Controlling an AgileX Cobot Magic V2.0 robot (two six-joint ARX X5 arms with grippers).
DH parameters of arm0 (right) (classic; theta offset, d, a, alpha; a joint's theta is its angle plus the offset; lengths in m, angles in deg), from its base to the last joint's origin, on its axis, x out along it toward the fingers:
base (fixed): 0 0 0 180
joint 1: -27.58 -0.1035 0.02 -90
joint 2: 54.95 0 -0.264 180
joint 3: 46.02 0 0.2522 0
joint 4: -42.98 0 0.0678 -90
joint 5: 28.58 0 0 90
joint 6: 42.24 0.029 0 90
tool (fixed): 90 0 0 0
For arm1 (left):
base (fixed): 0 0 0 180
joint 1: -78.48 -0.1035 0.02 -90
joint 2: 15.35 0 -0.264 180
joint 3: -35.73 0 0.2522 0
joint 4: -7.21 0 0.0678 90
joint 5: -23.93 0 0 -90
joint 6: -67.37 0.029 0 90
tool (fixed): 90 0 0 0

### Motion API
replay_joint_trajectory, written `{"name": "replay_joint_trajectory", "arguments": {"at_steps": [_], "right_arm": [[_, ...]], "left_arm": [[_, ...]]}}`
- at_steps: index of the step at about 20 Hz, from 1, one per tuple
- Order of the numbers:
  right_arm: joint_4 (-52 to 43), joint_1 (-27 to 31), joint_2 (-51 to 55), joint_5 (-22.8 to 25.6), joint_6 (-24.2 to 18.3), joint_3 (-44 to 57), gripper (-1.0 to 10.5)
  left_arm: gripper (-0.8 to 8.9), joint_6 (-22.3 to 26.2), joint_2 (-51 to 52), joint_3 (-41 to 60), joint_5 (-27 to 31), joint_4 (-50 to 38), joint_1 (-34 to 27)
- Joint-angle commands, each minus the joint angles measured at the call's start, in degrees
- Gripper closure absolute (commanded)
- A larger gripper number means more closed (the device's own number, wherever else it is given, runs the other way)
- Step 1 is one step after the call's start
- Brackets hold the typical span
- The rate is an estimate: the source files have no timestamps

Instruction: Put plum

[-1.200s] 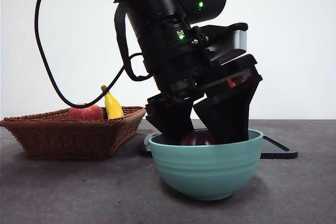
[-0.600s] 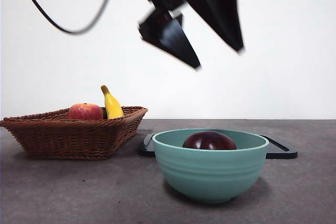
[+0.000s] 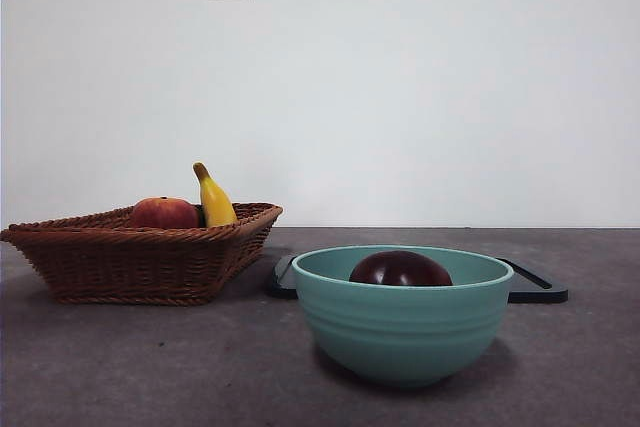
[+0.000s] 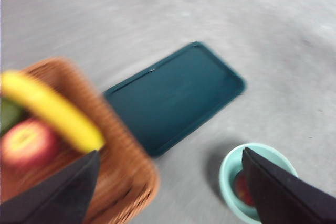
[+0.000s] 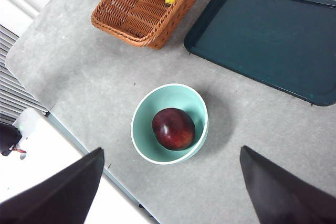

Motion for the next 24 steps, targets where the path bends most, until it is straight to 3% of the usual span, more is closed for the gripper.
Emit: {"name": "replay_joint_trajectory", "arguments": {"at_steps": [1, 9, 19, 24], "right_arm": [[-0.8, -0.2, -0.4, 0.0, 0.3, -1.0, 5.3], [-0.7, -0.2, -0.5, 0.0, 0.4, -1.0, 5.3], [-0.9, -2.9, -2.2, 0.4, 2.6, 2.4, 5.3], [-12.4, -9.6, -7.3, 6.3, 10.2, 10.4, 5.3]], "left_arm": [[3.78, 0.0, 3.1, 2.6, -6.0, 0.9, -2.6], [3.79, -0.3, 12.5, 23.1, -22.9, 2.3, -3.9], [3.80, 1.4, 12.5, 25.8, -24.1, 4.2, -3.9], [3.80, 1.4, 12.5, 25.8, -24.1, 4.2, -3.9]]}}
